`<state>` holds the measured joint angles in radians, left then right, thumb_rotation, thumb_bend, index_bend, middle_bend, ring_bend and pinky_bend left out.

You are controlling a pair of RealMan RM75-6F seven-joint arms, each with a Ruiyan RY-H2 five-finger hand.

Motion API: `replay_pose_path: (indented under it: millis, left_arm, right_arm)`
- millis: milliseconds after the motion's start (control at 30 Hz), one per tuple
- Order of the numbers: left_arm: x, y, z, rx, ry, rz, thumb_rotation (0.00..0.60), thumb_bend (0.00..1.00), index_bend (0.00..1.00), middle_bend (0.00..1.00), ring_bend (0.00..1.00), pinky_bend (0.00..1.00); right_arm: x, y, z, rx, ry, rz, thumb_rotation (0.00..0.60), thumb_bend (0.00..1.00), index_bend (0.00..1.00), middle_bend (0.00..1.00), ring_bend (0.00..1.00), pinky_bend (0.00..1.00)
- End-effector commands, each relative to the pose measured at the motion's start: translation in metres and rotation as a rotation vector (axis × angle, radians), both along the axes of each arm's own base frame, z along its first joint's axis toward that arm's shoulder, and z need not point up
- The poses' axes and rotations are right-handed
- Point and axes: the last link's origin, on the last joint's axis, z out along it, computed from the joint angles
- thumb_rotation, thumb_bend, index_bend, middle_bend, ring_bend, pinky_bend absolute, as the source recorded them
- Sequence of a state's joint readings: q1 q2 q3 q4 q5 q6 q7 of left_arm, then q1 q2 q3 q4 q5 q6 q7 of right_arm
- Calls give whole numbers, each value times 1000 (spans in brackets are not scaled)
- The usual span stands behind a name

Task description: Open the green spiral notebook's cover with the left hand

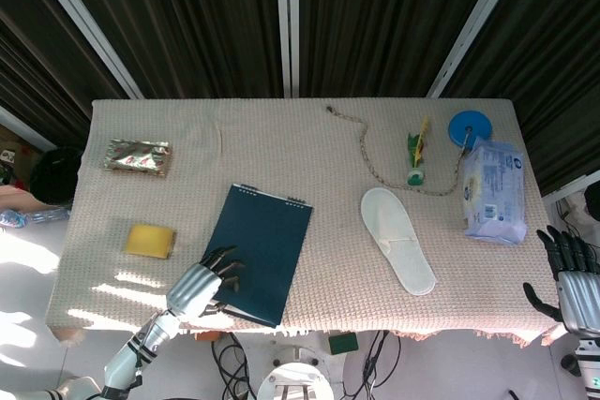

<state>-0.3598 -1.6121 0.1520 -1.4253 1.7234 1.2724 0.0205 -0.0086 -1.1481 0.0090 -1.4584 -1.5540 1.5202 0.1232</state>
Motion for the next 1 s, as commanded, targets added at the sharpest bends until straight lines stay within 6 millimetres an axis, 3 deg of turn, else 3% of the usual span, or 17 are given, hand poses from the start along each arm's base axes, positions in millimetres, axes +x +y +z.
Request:
replay_pose_path:
  millis: [33, 367, 500, 600, 733, 1000]
  left_arm:
    - [0, 0, 0, -1, -2, 3, 600, 487, 615, 247, 55, 129]
    - [3, 5, 1, -2, -17, 4, 600, 487, 616, 247, 55, 129]
    - [14, 18, 6, -13, -51, -5, 600, 495, 615, 247, 55, 135]
    - [32, 42, 14, -38, -96, 7, 600, 513, 615, 247, 56, 146]
    - [66, 91, 22, -96, -107, 63, 600, 515, 616, 246, 55, 147]
    - [137, 183, 13, -188, -59, 135, 600, 523, 621, 246, 56, 146]
  right_arm:
    - [0, 0, -1, 3, 0, 0, 600, 294, 0, 0, 0, 0]
    - [-2, 1, 1, -3, 0, -5, 600, 294, 0, 0, 0, 0]
    - [-3, 1, 3, -10, -1, -5, 600, 293, 0, 0, 0, 0]
    - [-4, 1, 3, -14, -2, -7, 600, 293, 0, 0, 0, 0]
    - [-5, 1, 4, -18, -1, -13, 600, 293, 0, 0, 0, 0]
    - [-8, 0, 10, -43, -2, -34, 600, 294, 0, 0, 0, 0]
